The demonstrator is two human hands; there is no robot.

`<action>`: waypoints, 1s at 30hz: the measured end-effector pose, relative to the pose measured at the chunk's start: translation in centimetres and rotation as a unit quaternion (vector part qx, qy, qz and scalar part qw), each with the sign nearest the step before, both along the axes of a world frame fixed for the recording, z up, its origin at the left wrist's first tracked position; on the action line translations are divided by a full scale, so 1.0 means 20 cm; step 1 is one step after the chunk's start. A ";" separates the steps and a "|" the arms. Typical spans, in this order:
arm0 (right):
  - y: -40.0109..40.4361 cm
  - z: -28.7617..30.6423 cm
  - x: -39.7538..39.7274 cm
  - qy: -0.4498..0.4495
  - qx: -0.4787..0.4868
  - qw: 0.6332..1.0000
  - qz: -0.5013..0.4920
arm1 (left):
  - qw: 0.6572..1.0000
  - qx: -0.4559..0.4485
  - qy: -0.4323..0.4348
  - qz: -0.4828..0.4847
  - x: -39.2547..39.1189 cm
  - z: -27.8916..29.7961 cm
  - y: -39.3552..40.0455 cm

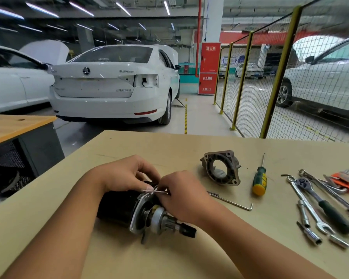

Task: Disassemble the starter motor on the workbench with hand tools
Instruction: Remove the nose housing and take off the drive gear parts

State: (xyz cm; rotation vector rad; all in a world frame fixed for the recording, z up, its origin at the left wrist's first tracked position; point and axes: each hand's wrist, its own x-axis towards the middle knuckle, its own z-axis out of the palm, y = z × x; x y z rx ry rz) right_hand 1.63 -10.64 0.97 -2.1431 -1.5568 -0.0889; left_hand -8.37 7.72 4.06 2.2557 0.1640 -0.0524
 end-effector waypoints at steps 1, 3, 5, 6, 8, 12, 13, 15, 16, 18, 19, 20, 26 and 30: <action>0.00 0.00 0.00 0.008 0.005 1.000 -0.002 | 1.000 0.000 -0.001 0.002 0.00 0.00 0.00; 0.01 -0.01 0.01 0.026 0.016 1.000 -0.002 | 1.000 -0.006 -0.003 0.013 0.01 -0.01 0.01; 0.01 -0.02 0.02 0.047 0.025 0.999 -0.007 | 1.000 -0.012 -0.006 0.024 0.01 -0.01 0.01; 0.01 -0.02 0.02 0.061 0.029 0.998 -0.011 | 1.000 -0.008 -0.009 0.026 0.01 -0.01 0.01; 0.02 -0.03 0.04 0.097 0.037 0.994 -0.017 | 0.999 0.013 -0.020 0.029 0.01 -0.01 0.00; 0.01 -0.03 0.05 0.112 0.043 0.992 -0.044 | 0.996 0.047 -0.060 0.042 0.03 -0.03 0.01; 0.00 -0.03 0.05 0.102 0.039 0.993 -0.051 | 0.995 0.052 -0.068 0.041 0.04 -0.03 0.01; 0.00 -0.01 0.05 0.084 0.027 0.994 -0.061 | 0.995 0.053 -0.081 0.039 0.04 -0.04 0.03; 0.00 0.00 0.05 0.072 0.019 0.995 -0.060 | 0.994 0.055 -0.085 0.040 0.05 -0.04 0.03; 0.00 0.02 0.05 0.043 -0.001 0.998 -0.053 | 0.992 0.068 -0.088 0.052 0.06 -0.05 0.03; 0.00 0.04 0.05 0.027 -0.014 0.998 -0.050 | 0.991 0.076 -0.089 0.063 0.07 -0.05 0.03; 0.01 0.06 0.05 0.013 -0.027 0.998 -0.046 | 0.990 0.084 -0.087 0.078 0.07 -0.05 0.03; 0.06 0.14 0.05 0.006 -0.074 0.995 -0.068 | 0.965 0.198 0.027 0.172 0.07 -0.04 0.05; 0.07 0.10 0.03 0.000 -0.063 0.995 -0.083 | 0.976 0.168 0.050 0.125 0.07 -0.04 0.03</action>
